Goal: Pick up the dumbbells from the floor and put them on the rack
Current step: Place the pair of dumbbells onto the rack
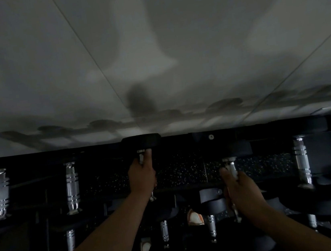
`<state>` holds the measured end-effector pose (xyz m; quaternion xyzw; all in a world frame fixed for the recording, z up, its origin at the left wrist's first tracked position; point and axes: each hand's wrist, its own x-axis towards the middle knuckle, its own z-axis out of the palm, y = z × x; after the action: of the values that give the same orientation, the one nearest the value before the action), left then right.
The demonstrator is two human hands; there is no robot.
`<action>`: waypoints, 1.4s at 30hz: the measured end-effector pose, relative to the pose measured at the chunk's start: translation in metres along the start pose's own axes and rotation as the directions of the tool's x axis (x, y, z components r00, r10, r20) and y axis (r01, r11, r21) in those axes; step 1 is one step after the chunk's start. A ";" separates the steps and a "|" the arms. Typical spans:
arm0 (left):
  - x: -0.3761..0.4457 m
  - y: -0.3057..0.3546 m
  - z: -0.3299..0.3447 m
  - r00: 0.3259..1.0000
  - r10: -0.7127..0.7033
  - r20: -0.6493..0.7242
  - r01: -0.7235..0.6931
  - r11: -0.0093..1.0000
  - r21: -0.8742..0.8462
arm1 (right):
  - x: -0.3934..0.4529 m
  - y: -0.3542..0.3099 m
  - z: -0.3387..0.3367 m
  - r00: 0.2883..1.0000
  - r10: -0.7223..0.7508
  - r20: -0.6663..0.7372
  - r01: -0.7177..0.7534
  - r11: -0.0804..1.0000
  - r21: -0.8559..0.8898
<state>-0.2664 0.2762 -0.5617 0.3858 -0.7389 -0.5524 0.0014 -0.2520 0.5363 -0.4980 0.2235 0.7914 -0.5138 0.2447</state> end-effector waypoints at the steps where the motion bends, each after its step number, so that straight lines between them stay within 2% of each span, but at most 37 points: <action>1: 0.000 0.000 0.000 1.000 0.004 -0.015 -0.004 1.000 0.018 | 0.004 -0.003 0.002 1.000 -0.008 -0.007 0.008 1.000 -0.002; 6: -0.003 0.001 0.000 0.998 0.037 -0.044 -0.031 0.991 0.127 | 0.025 -0.011 0.008 0.999 -0.041 -0.022 0.040 0.998 -0.047; 12: -0.003 0.001 -0.001 0.993 0.076 -0.086 -0.063 0.988 0.142 | 0.046 -0.013 0.014 0.996 -0.086 -0.003 0.085 0.996 -0.040; 19: -0.003 0.002 0.001 0.997 -0.013 -0.081 0.023 0.991 0.133 | 0.074 -0.003 0.019 0.996 -0.079 -0.031 0.076 0.994 -0.080; 32: -0.007 0.007 0.000 0.993 0.019 -0.116 0.005 0.979 0.202 | 0.080 0.009 0.030 0.990 -0.133 -0.047 0.132 0.991 -0.037; 38: -0.007 0.005 0.000 0.993 -0.009 -0.120 0.030 0.984 0.176 | 0.085 0.017 0.036 0.986 -0.146 -0.078 0.139 0.987 -0.084; 42: -0.006 0.005 0.001 0.991 0.024 -0.131 0.002 0.980 0.199 | 0.085 0.016 0.036 0.982 -0.165 -0.091 0.153 0.980 -0.129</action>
<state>-0.2653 0.2804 -0.5558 0.4157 -0.7908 -0.4491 0.0149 -0.3027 0.5178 -0.5747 0.1697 0.8477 -0.4709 0.1756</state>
